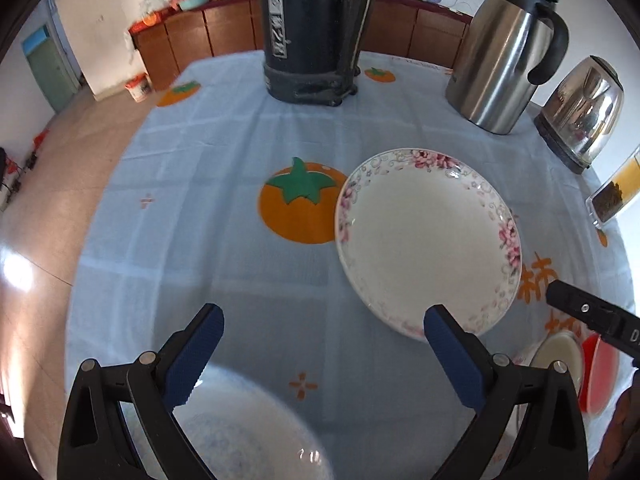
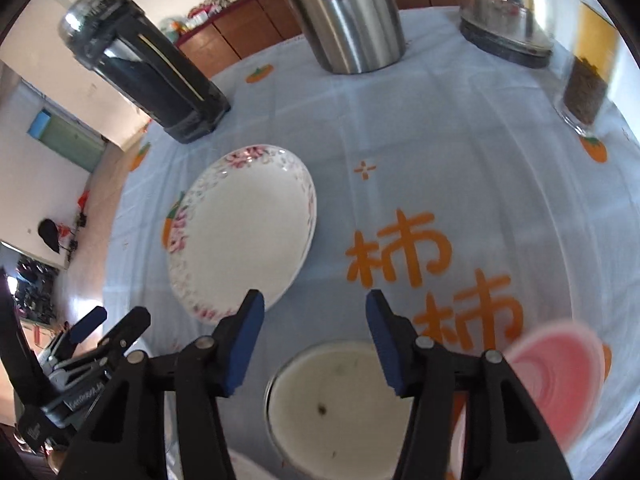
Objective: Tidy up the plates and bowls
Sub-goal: 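Move the right gripper to the pink-floral-rim plate and grasp its rim, then grasp the pink-floral-rim plate rim with the left gripper while the right gripper holds it, then carry the pink-floral plate with both grippers onto the blue-and-white plate and release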
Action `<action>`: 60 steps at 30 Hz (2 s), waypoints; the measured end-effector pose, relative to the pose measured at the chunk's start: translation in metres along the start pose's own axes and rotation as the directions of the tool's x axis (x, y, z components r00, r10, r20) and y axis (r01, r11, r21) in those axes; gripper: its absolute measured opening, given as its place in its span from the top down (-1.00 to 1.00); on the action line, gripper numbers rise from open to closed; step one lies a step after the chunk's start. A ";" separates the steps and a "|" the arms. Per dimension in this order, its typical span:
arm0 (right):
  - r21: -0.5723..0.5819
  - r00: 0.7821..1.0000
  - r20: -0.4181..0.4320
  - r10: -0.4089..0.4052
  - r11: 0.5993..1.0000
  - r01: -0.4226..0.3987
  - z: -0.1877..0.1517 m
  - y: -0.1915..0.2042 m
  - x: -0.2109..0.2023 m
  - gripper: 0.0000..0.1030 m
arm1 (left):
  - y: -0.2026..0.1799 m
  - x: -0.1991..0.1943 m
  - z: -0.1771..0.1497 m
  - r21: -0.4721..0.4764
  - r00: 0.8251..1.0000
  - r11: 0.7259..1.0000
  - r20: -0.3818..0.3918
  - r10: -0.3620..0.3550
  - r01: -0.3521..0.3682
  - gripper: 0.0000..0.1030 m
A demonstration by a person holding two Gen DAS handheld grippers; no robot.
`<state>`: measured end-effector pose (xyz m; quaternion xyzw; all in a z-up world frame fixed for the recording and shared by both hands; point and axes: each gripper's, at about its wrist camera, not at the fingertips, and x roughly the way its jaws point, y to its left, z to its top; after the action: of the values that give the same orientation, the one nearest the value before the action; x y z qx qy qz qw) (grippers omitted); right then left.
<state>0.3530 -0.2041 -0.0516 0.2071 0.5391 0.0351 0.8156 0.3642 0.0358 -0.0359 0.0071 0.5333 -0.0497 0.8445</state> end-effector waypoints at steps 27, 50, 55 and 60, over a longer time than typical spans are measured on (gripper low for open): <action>0.020 0.990 -0.121 0.074 0.997 -0.072 0.038 -0.001 0.068 0.75 | -0.013 0.070 0.039 -0.063 0.988 0.992 -0.109 -0.114 0.107 0.37; -0.147 0.999 -0.044 0.020 0.989 -0.026 0.011 0.032 0.034 0.72 | -0.002 0.028 0.006 -0.039 0.992 0.993 -0.055 -0.112 0.109 0.41; -0.164 0.999 -0.028 0.033 0.986 -0.037 0.002 0.042 0.019 0.72 | 0.004 0.010 -0.001 -0.044 0.993 0.993 -0.036 -0.112 0.110 0.41; -0.181 0.999 -0.021 0.044 0.982 -0.047 -0.016 0.057 0.002 0.72 | 0.017 -0.017 -0.021 -0.048 0.995 0.994 -0.008 -0.097 0.097 0.41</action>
<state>0.3490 -0.1463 -0.0375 0.1441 0.5356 0.1045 0.8255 0.3397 0.0552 -0.0299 -0.0386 0.5386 -0.0780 0.8381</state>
